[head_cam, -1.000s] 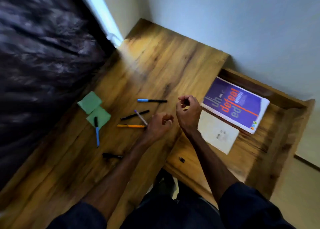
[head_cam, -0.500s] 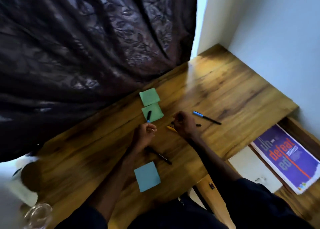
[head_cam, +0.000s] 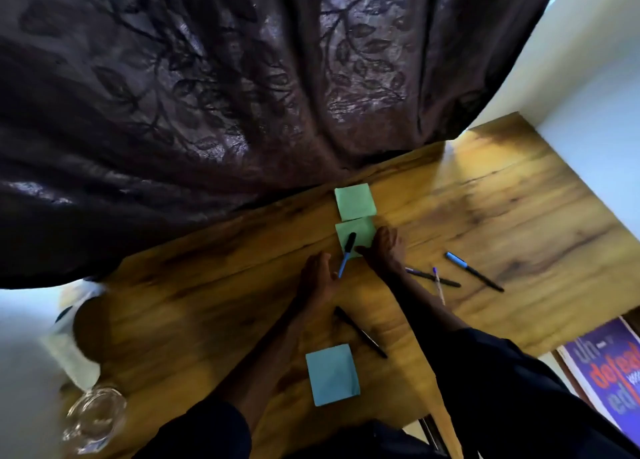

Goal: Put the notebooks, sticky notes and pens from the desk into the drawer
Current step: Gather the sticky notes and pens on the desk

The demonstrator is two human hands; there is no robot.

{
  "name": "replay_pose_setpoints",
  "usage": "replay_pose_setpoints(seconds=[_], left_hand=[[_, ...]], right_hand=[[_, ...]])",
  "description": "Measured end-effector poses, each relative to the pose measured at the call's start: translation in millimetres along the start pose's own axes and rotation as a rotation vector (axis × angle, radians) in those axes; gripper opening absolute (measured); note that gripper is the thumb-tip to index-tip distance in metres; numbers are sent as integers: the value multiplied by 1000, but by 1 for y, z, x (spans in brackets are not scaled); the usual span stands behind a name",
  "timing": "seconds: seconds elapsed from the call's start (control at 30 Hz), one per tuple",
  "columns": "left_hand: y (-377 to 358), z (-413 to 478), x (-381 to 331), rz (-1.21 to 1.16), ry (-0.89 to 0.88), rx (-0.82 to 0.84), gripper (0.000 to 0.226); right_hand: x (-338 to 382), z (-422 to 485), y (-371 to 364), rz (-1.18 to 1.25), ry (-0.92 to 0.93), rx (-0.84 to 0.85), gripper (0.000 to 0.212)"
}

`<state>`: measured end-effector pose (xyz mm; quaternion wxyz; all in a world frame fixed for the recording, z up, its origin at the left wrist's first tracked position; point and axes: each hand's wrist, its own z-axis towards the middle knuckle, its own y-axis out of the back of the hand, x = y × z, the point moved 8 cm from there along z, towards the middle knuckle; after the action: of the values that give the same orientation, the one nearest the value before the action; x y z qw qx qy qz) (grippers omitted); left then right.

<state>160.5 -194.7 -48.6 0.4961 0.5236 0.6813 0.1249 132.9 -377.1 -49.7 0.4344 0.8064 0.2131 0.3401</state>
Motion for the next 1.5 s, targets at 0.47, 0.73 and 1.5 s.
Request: replay_pose_setpoints(seconds=[0.47,0.73,1.5], left_hand=[[-8,-5,4,-74,29,-8,60],[13,0,-19,-209,-63,-161,39],[55,24,38,-757,219,-190,42]], right_hand=[[-25,0,19,393,-83,-54,24],[-36,-37,66,516,-7,-285,19],[13,72,23,173,-116,-170,80]])
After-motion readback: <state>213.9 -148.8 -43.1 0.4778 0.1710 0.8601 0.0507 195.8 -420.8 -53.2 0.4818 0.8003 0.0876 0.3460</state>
